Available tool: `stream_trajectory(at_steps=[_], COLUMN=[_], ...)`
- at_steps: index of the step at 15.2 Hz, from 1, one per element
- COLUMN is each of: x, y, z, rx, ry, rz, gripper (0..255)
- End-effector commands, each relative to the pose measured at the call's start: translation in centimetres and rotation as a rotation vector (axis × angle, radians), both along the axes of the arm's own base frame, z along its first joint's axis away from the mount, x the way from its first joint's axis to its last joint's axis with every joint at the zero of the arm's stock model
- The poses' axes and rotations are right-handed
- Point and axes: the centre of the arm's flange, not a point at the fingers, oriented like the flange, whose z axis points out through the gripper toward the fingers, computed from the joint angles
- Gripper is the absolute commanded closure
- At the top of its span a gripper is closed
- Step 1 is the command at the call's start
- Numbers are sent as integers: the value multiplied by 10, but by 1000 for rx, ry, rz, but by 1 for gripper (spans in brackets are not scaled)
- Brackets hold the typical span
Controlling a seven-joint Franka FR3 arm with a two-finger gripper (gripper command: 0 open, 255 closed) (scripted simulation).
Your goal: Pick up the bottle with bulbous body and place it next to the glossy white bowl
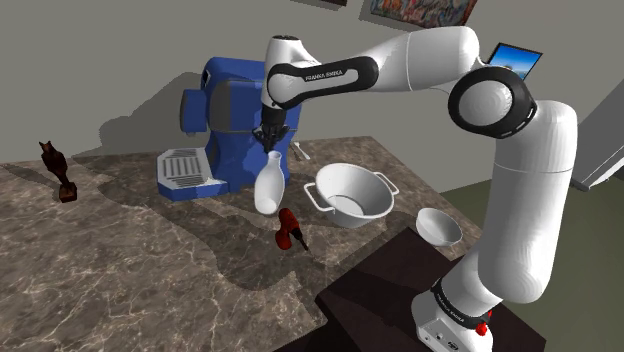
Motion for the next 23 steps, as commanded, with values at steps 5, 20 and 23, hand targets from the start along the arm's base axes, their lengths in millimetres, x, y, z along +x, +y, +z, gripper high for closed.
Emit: stream_trajectory(at_steps=[5,20,23], x=[8,-15,-15], y=[7,0,0], z=[-36,-39,-39], rx=[-9,-15,-15], ry=[70,58,58], rz=[4,68,68], gripper=[255,0,0])
